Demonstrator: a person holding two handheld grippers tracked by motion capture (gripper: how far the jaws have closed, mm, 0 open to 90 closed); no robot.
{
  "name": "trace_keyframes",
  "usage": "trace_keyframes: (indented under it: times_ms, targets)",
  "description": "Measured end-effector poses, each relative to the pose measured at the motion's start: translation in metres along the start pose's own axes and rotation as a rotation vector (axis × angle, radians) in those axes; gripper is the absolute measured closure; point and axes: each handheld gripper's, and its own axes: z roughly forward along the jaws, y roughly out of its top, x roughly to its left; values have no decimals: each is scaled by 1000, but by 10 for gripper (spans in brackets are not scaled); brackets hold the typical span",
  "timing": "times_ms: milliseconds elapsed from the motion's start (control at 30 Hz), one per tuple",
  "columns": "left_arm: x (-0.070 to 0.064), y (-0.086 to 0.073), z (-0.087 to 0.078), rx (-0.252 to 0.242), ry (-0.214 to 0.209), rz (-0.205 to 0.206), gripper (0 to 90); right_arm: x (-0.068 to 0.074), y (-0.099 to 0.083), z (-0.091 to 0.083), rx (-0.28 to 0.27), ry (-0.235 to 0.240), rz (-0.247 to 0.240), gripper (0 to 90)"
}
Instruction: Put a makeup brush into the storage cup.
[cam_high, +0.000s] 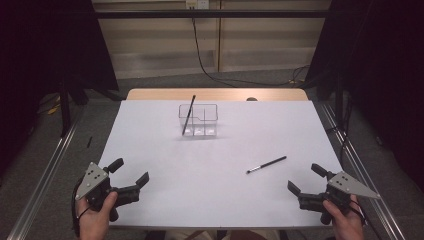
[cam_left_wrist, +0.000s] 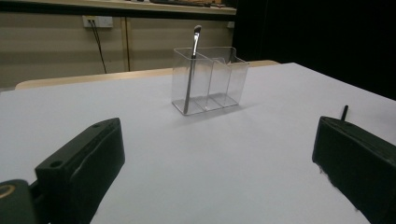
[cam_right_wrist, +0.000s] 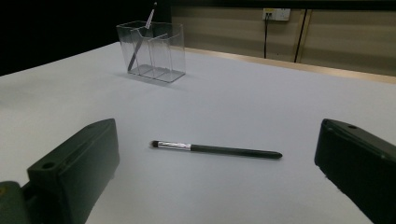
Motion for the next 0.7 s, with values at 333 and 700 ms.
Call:
trace_keyframes:
  times_ms: [333,700]
  targets:
    - [-1,-8,-5,3,8,13,23,0,-1,-4,0,-12,9,0]
    - [0,-13,-6,22,2,8,23,0,2,0,-4,-1,10,0]
